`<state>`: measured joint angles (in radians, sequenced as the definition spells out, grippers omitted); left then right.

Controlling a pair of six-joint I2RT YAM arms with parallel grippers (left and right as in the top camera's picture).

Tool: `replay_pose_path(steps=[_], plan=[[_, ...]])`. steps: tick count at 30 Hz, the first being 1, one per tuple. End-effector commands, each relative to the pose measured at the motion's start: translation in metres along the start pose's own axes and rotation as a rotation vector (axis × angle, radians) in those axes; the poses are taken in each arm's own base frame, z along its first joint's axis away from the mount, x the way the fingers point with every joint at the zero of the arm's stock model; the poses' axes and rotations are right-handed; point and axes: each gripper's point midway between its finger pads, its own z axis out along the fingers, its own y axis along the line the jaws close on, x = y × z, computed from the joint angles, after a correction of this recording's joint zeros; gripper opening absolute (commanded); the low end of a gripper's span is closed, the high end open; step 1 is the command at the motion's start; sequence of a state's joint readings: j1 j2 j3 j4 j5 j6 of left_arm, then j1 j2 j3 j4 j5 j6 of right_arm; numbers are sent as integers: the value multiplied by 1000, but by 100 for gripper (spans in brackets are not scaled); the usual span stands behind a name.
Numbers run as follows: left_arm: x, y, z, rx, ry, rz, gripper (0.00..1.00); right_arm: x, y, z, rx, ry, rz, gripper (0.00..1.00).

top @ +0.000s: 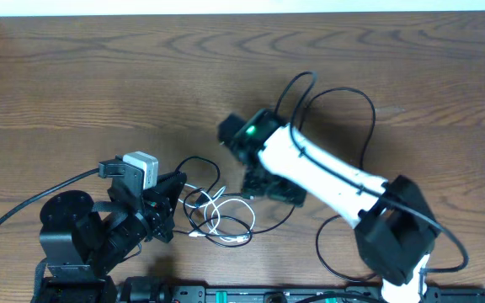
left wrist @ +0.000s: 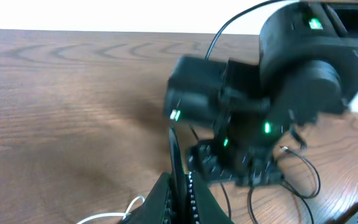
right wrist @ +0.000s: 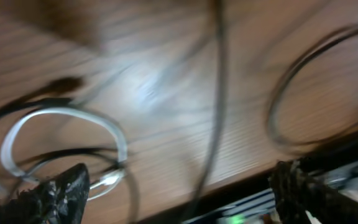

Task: Untangle cables

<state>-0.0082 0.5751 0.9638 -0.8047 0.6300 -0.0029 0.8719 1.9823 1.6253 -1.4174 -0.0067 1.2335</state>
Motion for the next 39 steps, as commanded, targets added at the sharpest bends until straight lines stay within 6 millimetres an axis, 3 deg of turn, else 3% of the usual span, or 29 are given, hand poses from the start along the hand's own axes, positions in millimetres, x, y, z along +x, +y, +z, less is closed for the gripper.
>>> replay_pose_path(steps=[1,15,29,32,33,34,37,39], plan=[[-3,-3,-2,11,-10,15,7,23,14,0,-29,-15,159,90],[-3,-3,-2,11,-10,15,7,32,13,5,-14,-48,253,93],[-3,-3,-2,11,-10,34,8,47,6,53,14,41,286,87],[-3,-3,-2,11,-10,34,7,48,4,58,21,43,286,58],[-3,-3,-2,11,-10,34,7,48,4,58,20,42,286,42],[-3,-3,-2,11,-10,34,7,48,4,58,20,42,285,4],[-3,-3,-2,11,-10,34,7,43,9,58,-4,27,219,1],[-3,-3,-2,11,-10,34,7,37,20,57,-55,18,66,1]])
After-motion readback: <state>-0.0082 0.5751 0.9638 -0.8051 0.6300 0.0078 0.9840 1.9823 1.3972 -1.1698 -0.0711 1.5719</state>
